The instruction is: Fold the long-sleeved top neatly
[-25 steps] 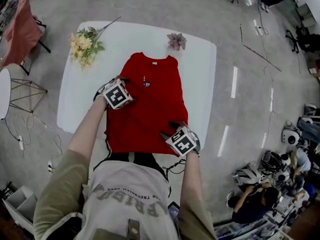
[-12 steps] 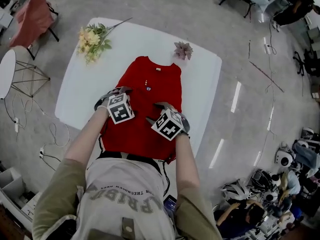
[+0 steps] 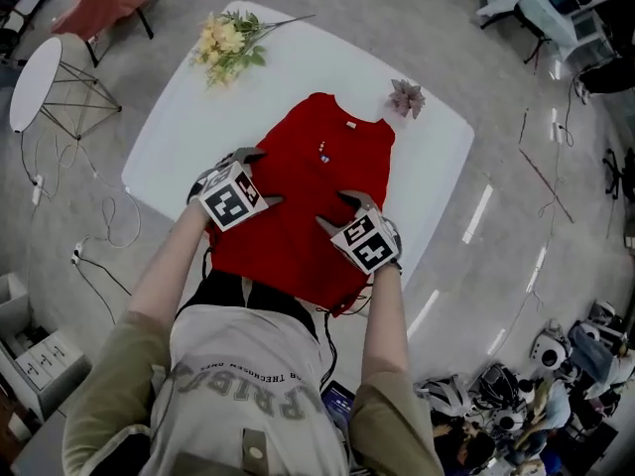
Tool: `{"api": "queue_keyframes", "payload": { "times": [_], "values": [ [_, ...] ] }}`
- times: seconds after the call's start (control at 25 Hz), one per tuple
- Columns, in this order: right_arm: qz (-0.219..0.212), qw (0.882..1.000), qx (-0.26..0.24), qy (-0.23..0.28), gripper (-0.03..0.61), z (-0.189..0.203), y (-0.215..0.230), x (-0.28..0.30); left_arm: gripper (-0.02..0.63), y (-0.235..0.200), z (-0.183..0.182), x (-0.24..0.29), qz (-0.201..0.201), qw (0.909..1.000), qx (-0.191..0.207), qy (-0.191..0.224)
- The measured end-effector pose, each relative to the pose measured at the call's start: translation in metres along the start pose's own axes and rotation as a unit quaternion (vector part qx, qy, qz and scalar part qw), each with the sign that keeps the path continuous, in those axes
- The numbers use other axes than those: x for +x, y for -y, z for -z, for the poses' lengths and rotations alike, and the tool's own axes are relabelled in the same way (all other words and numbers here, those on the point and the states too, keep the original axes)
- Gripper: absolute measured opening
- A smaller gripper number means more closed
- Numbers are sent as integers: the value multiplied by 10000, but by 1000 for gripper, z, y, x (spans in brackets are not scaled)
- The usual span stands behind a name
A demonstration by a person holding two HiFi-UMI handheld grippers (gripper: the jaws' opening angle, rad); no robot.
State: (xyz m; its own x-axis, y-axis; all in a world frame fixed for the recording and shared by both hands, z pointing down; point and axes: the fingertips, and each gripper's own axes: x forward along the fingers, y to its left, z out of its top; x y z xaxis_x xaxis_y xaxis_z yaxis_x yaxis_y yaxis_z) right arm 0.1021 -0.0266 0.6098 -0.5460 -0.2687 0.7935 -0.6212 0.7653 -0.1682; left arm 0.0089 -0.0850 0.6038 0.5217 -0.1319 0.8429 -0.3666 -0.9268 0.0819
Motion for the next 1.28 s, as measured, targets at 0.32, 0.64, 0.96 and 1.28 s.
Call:
{"api": "queue_keyframes", "payload": {
  "times": [0.32, 0.64, 0.96, 1.28],
  "values": [
    [1046, 9900, 537, 776, 245, 43, -73, -92, 403, 46, 102, -105, -582, 9970, -444, 254],
    [2045, 9603, 1621, 982, 245, 117, -177, -99, 403, 130, 206, -115, -368, 9957, -812, 263],
    [2749, 9531, 1214, 349, 245, 137, -221, -88, 403, 161, 234, -101, -648, 9974, -295, -67],
    [3223, 9431, 320, -751, 245, 185, -200, -69, 403, 156, 235, -67, -1063, 9916, -693, -230]
  ]
}}
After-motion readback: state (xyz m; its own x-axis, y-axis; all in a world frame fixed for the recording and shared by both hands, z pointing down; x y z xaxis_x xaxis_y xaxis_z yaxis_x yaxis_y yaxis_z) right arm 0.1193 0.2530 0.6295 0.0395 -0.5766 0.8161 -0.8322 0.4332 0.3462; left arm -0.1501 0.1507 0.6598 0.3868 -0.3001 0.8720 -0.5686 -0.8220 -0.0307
